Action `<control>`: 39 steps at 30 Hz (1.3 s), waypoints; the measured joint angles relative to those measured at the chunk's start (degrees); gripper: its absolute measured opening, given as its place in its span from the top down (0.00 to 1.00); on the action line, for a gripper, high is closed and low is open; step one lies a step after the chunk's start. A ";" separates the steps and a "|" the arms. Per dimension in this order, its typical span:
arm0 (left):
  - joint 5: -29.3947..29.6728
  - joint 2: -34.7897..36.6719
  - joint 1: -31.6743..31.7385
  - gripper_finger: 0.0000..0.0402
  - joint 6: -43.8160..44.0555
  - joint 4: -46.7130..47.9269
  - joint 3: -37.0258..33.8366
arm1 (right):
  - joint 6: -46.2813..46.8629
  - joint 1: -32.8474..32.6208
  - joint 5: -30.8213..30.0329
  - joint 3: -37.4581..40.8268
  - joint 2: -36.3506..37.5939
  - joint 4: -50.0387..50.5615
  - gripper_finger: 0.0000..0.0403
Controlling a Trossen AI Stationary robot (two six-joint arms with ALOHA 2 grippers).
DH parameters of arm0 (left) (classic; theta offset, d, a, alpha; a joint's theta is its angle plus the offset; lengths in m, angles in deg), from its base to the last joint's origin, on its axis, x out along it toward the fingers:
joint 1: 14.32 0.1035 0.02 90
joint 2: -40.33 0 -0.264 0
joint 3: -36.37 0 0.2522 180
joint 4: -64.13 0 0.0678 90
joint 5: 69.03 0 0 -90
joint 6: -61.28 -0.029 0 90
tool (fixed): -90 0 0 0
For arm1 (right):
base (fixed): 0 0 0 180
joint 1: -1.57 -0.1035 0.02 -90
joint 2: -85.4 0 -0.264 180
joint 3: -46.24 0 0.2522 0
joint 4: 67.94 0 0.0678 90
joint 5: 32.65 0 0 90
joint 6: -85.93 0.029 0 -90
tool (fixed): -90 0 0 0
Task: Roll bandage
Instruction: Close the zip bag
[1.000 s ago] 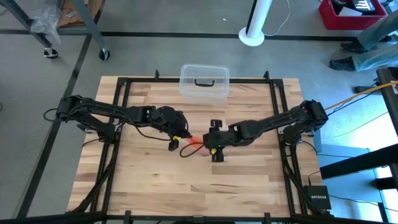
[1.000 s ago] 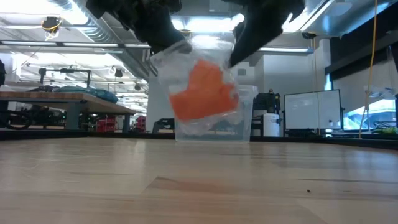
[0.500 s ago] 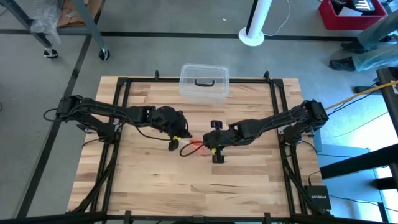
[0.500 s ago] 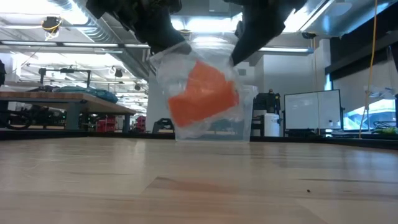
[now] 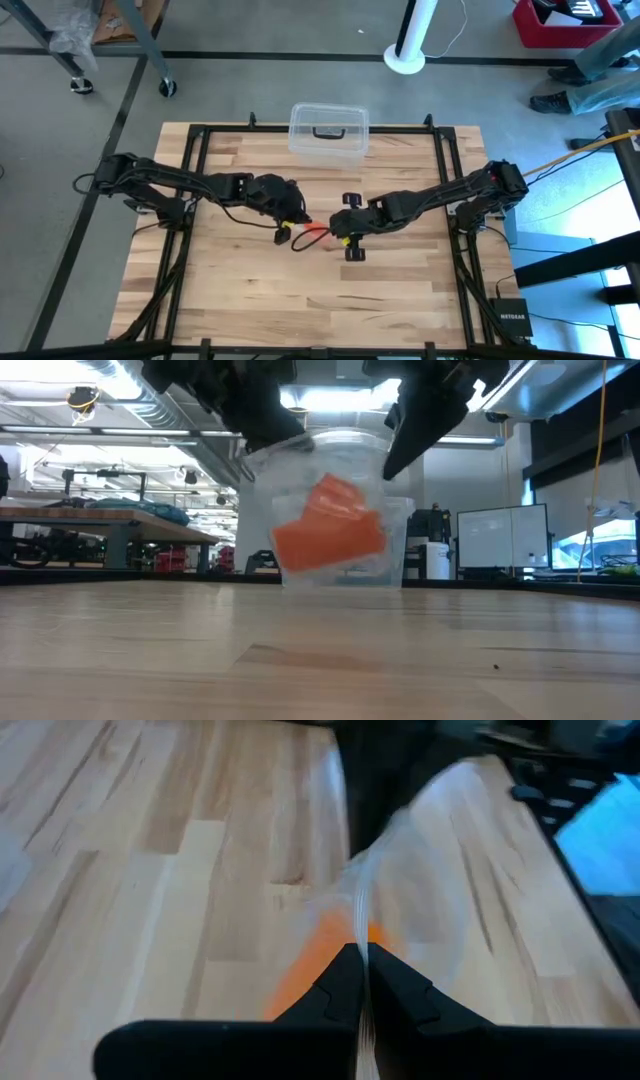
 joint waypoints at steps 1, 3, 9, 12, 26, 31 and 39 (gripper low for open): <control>0.48 -0.28 0.02 0.98 0.59 0.18 -0.01 | -0.02 0.03 -0.02 0.00 0.00 -0.03 0.99; 2.03 -0.72 0.18 0.94 0.98 0.31 -0.02 | 1.05 0.03 0.32 0.00 0.00 1.50 0.99; 4.22 -0.79 0.23 0.84 0.86 0.47 -0.02 | 11.31 -0.01 5.28 -0.70 0.37 14.80 0.90; 4.20 -0.79 0.23 0.82 0.13 0.52 -0.02 | 14.34 -0.01 4.62 -0.61 0.59 18.72 0.82; 4.20 -0.79 0.23 0.88 0.10 1.04 -0.02 | 15.02 -5.38 4.15 -0.57 3.18 14.81 0.52; 4.20 -0.79 0.23 0.88 0.10 0.93 -0.02 | 17.00 -7.91 -4.20 -0.57 4.33 8.29 0.52; 4.18 -0.79 0.06 0.87 0.10 1.09 -0.02 | 19.72 -10.68 -17.99 1.85 2.34 3.24 0.52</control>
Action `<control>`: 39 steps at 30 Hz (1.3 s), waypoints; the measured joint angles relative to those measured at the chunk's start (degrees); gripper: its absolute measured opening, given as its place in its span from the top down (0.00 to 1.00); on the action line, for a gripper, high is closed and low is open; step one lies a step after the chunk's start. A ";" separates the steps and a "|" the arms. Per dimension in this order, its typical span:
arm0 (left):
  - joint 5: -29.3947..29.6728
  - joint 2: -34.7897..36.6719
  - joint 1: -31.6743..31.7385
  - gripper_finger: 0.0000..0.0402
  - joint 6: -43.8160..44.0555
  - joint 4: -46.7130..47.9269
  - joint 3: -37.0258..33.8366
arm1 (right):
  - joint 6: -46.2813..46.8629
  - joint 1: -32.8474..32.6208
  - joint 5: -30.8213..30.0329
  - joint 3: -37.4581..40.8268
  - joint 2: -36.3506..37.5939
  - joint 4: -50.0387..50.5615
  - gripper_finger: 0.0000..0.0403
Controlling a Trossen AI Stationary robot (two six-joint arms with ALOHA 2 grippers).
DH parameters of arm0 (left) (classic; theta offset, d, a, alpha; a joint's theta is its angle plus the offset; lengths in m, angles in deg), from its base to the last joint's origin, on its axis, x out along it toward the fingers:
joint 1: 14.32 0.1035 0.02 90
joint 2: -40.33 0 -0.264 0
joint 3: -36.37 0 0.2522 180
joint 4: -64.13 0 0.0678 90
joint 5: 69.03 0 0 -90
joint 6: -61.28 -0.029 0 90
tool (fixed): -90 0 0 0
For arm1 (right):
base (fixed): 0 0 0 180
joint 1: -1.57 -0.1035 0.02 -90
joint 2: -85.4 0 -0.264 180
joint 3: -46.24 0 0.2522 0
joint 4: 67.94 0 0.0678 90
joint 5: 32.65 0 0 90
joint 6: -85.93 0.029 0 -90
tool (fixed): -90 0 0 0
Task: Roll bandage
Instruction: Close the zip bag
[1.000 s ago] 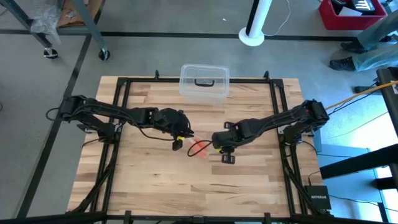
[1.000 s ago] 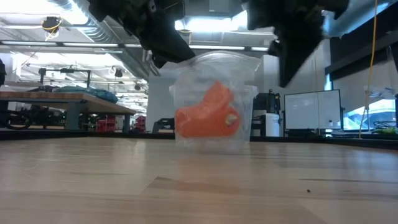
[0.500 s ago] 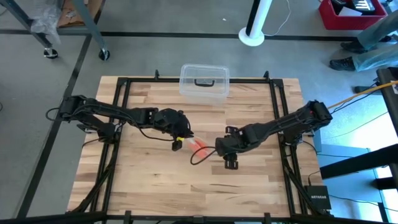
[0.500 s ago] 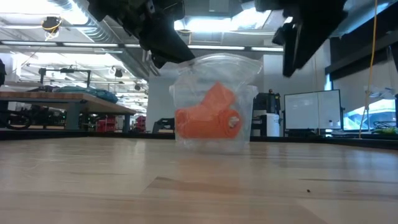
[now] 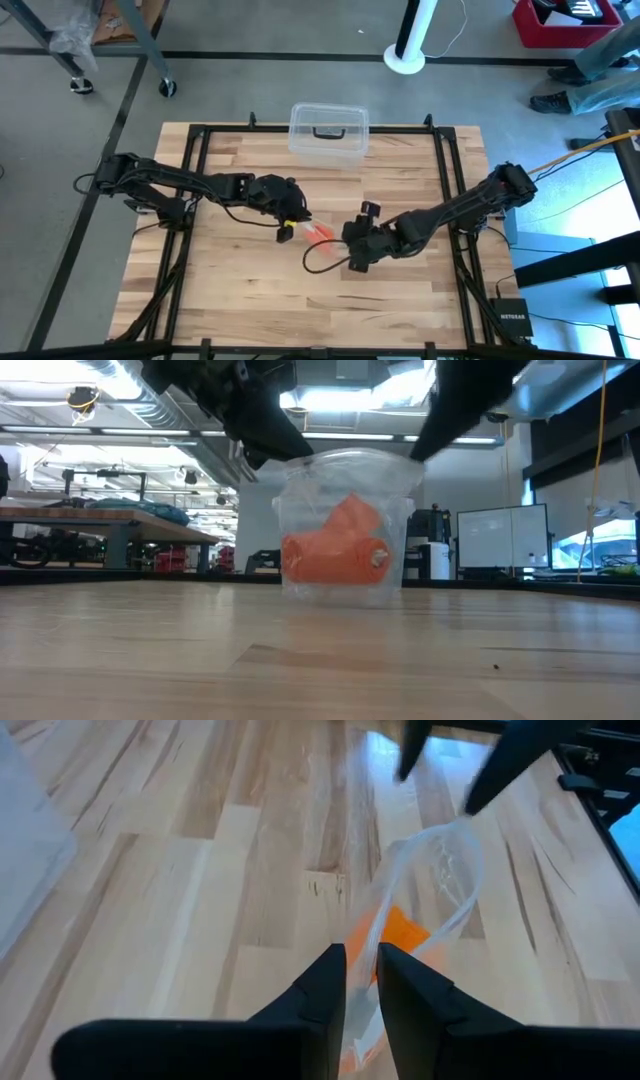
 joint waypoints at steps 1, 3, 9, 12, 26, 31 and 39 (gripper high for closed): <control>-0.01 0.00 0.00 0.87 0.00 -0.03 0.00 | 0.07 0.00 0.66 1.35 0.00 -1.37 0.52; -0.03 0.00 0.00 0.87 0.00 -0.11 0.00 | 0.05 -0.02 3.43 4.26 -0.11 -5.86 0.52; 0.01 0.00 0.00 0.87 -0.80 -0.14 0.00 | 1.21 -0.18 4.24 10.45 0.11 -15.79 0.52; -0.01 0.00 0.00 0.87 -0.87 -0.16 0.00 | 1.15 -0.13 3.97 10.79 0.11 -16.94 0.52; -0.01 0.00 0.00 0.87 -0.56 -0.06 0.00 | -3.25 -0.15 -0.68 10.74 -3.40 -23.90 0.81; -0.03 0.46 0.00 0.87 -2.52 0.40 0.00 | -6.65 -0.22 -0.81 10.74 -1.93 -22.69 0.96; 0.01 7.89 -0.11 0.87 -1.92 12.32 2.47 | -6.55 -0.22 2.36 10.74 4.38 -14.20 0.98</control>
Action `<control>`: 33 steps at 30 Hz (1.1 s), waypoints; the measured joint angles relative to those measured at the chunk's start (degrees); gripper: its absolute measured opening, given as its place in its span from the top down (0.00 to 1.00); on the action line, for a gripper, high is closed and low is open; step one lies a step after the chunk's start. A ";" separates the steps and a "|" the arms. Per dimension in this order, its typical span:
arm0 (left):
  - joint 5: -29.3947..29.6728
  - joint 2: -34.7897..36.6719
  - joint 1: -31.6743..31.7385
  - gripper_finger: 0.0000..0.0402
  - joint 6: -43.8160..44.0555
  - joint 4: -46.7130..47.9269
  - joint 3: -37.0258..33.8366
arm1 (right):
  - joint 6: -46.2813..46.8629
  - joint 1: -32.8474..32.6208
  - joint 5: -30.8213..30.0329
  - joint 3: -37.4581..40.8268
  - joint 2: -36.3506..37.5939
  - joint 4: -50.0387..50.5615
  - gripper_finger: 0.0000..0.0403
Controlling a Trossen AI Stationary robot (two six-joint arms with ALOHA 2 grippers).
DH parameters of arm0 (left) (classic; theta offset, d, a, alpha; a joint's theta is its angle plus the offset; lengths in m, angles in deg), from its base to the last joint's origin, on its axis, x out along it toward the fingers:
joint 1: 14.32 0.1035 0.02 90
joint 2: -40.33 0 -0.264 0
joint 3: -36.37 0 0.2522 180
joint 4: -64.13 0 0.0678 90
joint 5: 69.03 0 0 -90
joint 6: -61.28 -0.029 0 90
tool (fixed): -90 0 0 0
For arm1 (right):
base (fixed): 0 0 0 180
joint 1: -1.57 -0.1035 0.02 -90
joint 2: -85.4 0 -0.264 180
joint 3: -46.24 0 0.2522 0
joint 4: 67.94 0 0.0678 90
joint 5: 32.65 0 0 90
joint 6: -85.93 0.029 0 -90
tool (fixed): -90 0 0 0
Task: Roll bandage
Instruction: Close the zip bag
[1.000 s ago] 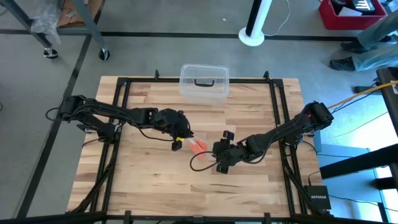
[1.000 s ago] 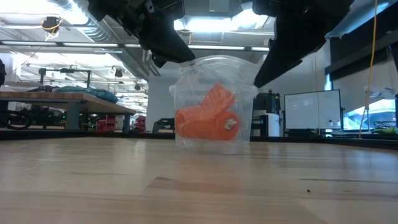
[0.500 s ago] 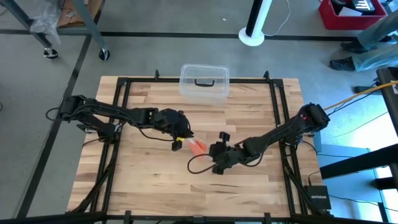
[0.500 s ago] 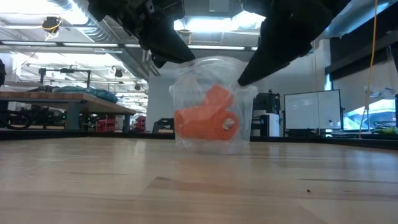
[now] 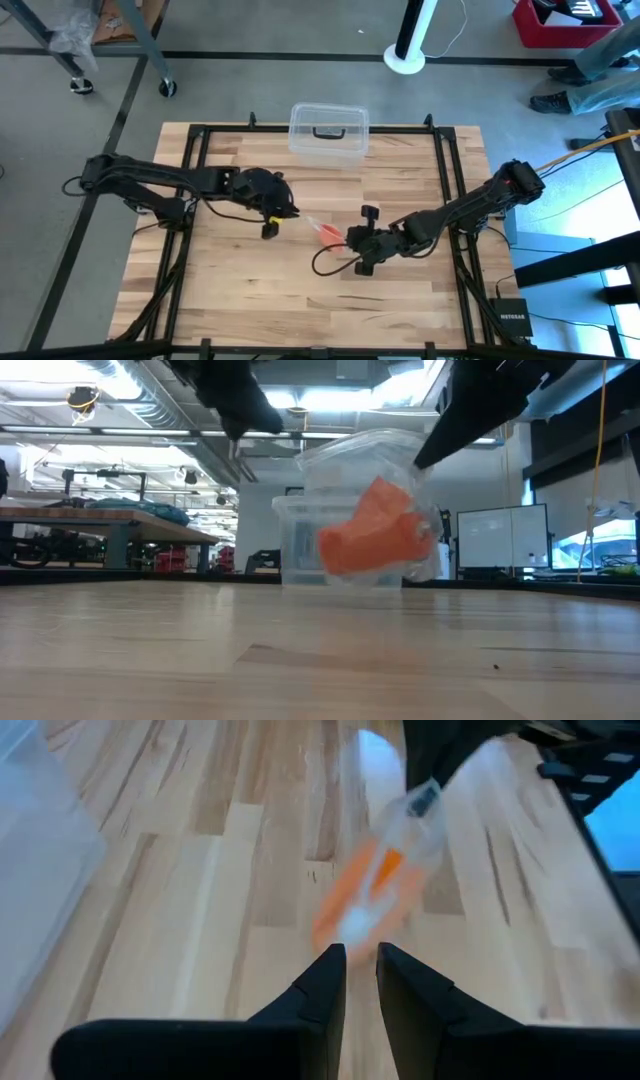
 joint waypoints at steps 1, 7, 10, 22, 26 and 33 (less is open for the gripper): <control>0.06 0.95 -0.19 0.87 0.32 1.14 0.00 | 0.01 0.00 0.02 0.00 0.20 0.18 0.97; 4.40 1.49 -1.62 0.87 -1.69 3.05 -1.64 | -0.17 0.00 0.35 0.00 0.28 0.51 0.99; 4.46 -0.07 -1.70 0.87 -4.57 0.37 -2.84 | -0.23 0.04 0.35 0.00 0.28 0.54 0.98; 4.51 -4.98 -2.79 0.87 -12.07 -6.10 -2.86 | -0.37 0.05 0.27 -0.02 0.28 0.84 0.99; 4.77 -6.39 -3.53 0.87 -14.44 -7.01 -2.86 | -0.39 0.04 -0.19 -0.02 0.28 0.90 0.99; 6.34 -6.44 -3.58 0.87 -15.08 -9.40 -2.89 | -0.41 0.04 -0.87 -0.02 0.28 0.89 0.98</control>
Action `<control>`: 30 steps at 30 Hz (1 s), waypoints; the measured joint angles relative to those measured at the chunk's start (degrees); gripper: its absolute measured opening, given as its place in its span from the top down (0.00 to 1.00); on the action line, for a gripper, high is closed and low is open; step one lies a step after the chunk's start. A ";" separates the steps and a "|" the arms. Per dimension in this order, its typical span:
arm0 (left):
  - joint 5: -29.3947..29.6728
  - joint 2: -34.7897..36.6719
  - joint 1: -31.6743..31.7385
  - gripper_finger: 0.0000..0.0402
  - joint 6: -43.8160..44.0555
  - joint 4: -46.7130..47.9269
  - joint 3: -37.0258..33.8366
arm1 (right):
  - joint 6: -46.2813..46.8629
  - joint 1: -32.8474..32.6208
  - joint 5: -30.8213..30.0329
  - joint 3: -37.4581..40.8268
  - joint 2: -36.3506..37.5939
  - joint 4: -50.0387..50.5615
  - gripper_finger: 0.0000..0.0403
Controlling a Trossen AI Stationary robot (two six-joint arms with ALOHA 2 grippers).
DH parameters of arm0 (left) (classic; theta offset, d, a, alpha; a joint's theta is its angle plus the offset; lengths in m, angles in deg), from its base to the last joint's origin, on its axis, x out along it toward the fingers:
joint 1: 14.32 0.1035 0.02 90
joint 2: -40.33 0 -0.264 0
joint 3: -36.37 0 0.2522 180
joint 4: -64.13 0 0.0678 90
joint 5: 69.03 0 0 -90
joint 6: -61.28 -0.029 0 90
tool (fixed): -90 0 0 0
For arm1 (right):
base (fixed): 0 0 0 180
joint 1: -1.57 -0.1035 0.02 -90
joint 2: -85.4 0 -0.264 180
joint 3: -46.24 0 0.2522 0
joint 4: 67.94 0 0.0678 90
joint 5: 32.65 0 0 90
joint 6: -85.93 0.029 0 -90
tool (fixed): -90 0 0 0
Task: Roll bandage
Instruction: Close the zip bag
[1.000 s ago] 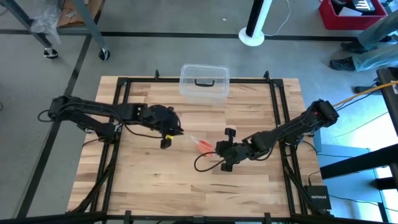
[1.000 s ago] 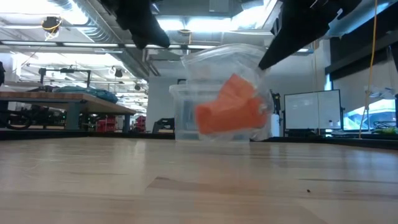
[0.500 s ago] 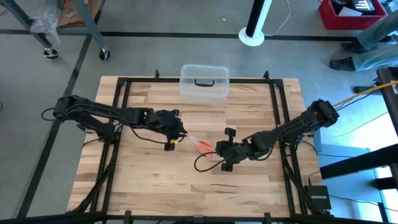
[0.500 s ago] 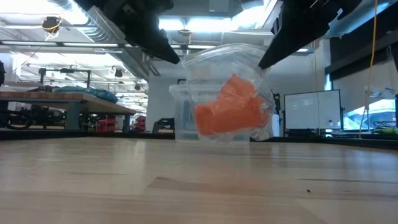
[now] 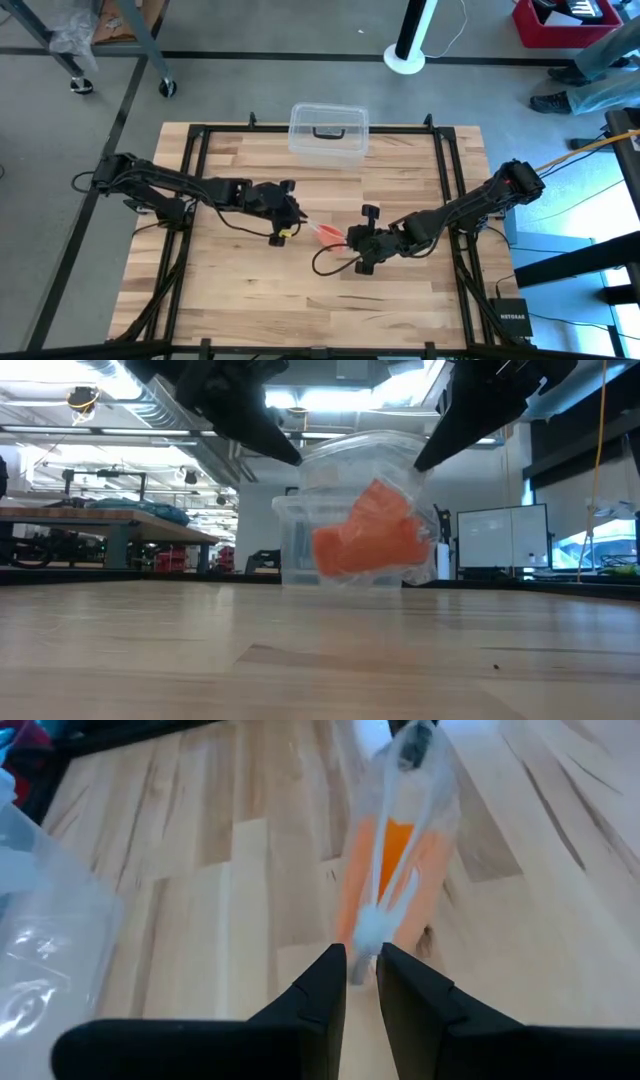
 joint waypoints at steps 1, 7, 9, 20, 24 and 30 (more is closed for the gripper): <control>0.00 0.00 -0.01 0.87 0.01 0.37 0.00 | 0.02 0.02 0.00 0.00 0.00 0.02 0.98; -0.04 -0.04 -0.01 0.87 0.04 1.05 0.00 | 0.02 0.01 0.00 0.00 0.00 0.00 0.98; -0.04 -0.04 -0.01 0.87 -0.32 0.98 0.00 | 0.02 0.02 -0.01 0.00 0.00 0.00 0.98; -0.13 -0.04 -0.01 0.99 -0.88 -1.22 0.00 | 2.53 0.00 0.22 0.00 0.00 -0.20 0.97; -0.16 -0.04 -0.01 1.00 -0.42 -1.04 0.00 | 9.08 0.29 2.48 -0.31 0.04 2.13 0.96; -0.14 -0.04 0.02 1.00 -0.31 -0.93 0.00 | 11.56 0.39 5.81 -9.75 0.87 23.66 0.85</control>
